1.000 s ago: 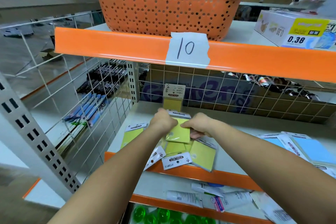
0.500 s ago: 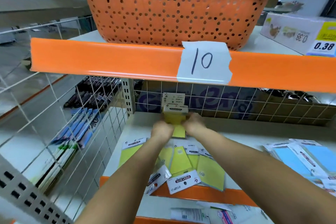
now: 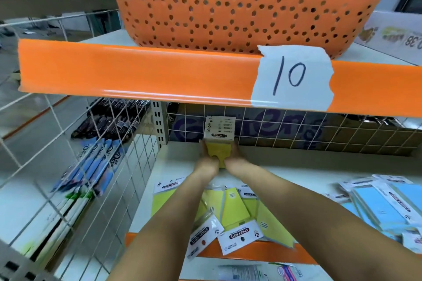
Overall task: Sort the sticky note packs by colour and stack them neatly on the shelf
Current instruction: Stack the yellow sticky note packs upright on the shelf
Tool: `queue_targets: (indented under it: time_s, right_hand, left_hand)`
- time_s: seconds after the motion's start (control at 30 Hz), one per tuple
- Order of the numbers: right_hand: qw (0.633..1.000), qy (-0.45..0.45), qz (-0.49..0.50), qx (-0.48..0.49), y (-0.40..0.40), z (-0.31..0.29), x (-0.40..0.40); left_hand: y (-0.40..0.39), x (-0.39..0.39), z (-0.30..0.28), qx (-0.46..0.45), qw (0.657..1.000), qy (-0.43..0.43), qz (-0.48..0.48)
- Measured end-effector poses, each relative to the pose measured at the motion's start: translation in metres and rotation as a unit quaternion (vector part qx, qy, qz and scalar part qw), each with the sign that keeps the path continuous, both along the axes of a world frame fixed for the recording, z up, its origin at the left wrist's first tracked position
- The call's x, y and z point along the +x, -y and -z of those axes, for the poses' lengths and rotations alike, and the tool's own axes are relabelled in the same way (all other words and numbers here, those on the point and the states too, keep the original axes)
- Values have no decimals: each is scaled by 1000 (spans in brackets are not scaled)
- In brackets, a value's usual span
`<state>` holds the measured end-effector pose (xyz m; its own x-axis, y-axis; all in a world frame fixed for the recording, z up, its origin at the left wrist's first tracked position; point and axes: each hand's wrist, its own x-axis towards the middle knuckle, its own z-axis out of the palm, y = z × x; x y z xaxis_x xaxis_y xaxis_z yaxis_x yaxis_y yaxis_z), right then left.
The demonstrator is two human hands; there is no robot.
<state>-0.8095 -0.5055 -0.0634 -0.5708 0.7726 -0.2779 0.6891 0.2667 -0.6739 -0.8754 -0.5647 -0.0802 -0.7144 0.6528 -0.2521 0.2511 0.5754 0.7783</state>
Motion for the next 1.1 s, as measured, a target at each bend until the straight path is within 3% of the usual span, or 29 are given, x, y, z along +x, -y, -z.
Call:
queue_targets:
  time_s: [0.2,0.6,0.8,0.97,1.1]
  right_hand:
    - [999,-21,10,-48,0,3,0]
    - [996,70,-62,-14,-6,11,9]
    - [995,70,-69,-21,-5,5,15]
    - [998,53,-16,-32,-5,6,24]
    - [995,93,-28,20,-1,-1,38]
  left_hand:
    - [4,1,-3,-33,999,21,26]
    - [13,-9,-9,-55,994,48,79]
    - [11,-9,-9,-72,994,42,64]
    - [12,-6,-11,-44,997,61,6]
    - [28,-13,-17,-25,999,19,-31]
